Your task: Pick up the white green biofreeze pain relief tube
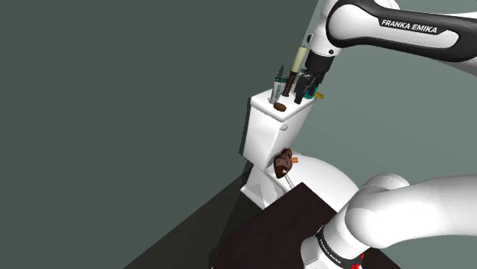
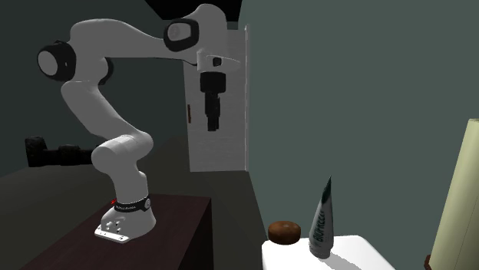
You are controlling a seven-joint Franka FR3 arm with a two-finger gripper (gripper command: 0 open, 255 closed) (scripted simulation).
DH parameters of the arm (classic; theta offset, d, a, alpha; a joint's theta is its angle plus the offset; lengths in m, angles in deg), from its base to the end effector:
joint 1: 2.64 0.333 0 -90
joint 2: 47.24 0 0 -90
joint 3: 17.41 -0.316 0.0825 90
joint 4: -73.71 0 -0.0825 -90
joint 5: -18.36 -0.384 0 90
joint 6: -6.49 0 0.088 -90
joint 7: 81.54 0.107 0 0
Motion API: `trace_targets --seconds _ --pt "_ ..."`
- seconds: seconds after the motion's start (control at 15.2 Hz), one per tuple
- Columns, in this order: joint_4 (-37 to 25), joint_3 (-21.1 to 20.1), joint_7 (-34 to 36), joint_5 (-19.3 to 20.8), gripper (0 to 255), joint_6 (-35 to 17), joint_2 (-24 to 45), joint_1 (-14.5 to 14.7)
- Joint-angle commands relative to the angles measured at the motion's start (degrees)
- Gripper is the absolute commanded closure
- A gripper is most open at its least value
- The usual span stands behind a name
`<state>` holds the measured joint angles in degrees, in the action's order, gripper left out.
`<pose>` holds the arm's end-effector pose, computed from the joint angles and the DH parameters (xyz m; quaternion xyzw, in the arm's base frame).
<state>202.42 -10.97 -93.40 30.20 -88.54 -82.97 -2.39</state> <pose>0.3582 -0.0690 0.5955 0.9952 0.0666 0.0061 0.0719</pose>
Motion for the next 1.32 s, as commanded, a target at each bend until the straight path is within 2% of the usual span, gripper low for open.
trace_targets --seconds 0.0,0.33,0.59,0.92,1.25 --pt "-1.66 2.84 -5.23 0.76 0 -1.97 2.79 0.29" --pt "-8.47 9.36 -17.8 0.46 0 -5.63 11.58 1.44" --pt "-15.7 14.08 -28.24 -2.01 0 -7.6 19.96 2.46" --pt "-27.19 18.73 -41.83 -8.1 0 -8.08 32.17 2.67" --pt "-42.25 20.59 -54.81 -16.4 0 -5.32 46.17 -0.17"
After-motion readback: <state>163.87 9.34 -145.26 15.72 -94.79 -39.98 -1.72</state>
